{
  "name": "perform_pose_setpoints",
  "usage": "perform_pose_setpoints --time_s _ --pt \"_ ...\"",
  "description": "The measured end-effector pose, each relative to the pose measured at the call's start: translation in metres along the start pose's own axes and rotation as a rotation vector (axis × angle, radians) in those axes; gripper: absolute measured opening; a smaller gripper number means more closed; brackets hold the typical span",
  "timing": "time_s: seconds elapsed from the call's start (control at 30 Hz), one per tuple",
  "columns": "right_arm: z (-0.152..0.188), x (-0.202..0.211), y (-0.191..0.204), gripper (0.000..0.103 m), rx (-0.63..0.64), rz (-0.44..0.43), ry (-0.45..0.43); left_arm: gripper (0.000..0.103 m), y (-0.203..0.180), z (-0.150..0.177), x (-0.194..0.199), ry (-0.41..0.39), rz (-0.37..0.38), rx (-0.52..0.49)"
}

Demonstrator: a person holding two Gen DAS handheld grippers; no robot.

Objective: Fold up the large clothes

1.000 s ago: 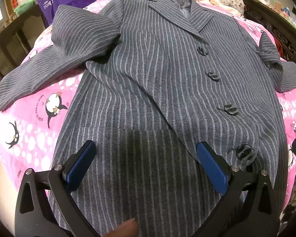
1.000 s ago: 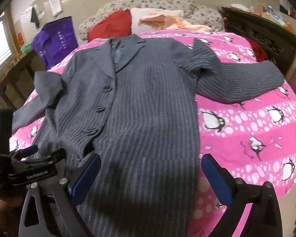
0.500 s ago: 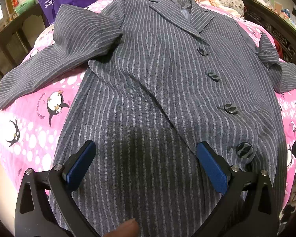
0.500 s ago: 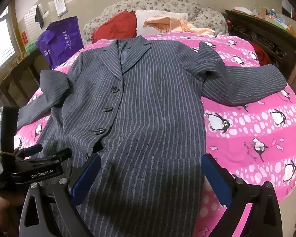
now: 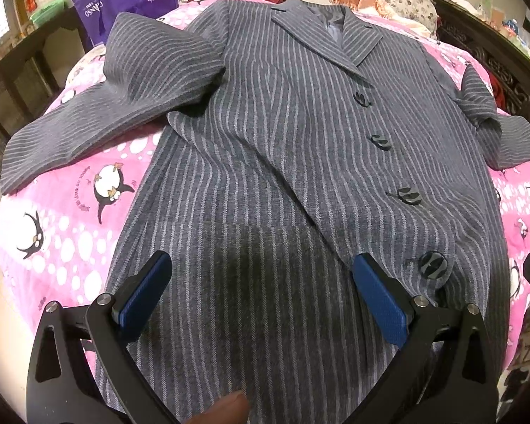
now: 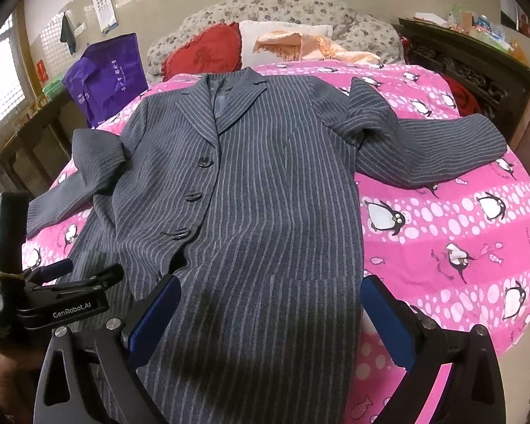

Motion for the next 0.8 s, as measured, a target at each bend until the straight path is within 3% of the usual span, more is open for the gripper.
perform_pose_setpoints --time_s 0.5,0.8 --pt "-0.003 0.031 0.003 0.101 -0.015 -0.025 -0.074 0.103 -0.002 -0.008 0.031 -0.072 -0.003 -0.013" --pt "-0.002 0.066 0.003 0.101 -0.016 -0.046 -0.220 0.103 -0.005 -0.011 0.060 -0.135 0.002 -0.034"
Point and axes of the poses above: each gripper's, at about its wrist camera, not at the fingertips, and x roughly against the way its jaws point, y to its left, z to its underside, the point moved 1 cm from there along -x, roughly the way its jaws point, and after that the axes turned 15 degrees about -y, right-handed, at the moved point
